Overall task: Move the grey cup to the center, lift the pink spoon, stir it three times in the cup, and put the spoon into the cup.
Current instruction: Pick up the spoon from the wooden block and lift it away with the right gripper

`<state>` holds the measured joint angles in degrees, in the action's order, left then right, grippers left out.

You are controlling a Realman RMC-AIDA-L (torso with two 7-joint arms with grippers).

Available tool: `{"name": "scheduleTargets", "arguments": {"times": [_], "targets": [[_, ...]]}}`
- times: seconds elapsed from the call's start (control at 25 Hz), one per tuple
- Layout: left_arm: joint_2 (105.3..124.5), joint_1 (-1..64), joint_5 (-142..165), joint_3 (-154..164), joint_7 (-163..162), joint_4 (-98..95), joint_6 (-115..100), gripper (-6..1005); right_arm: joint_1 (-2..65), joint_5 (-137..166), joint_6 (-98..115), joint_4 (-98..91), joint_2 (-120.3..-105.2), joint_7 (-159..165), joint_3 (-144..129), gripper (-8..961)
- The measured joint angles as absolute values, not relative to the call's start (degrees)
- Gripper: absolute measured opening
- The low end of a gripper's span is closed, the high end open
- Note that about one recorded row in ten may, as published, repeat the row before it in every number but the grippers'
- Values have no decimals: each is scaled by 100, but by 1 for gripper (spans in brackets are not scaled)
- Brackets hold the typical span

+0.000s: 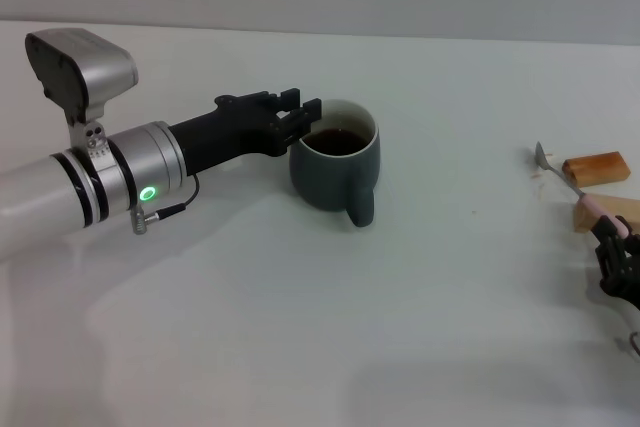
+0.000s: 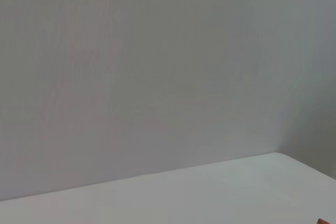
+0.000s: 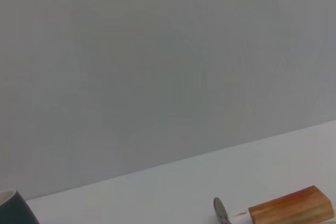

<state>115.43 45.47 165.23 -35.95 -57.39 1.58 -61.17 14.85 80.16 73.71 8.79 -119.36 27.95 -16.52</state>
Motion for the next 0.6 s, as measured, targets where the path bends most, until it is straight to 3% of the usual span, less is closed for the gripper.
{"name": "scheduleTargets", "arguments": {"times": [0.6], "targets": [[11557,4525,16523,-3601,-5739,158,-6117,346,1490,8051,7423,888,-11929,2795,-1657,98]]}}
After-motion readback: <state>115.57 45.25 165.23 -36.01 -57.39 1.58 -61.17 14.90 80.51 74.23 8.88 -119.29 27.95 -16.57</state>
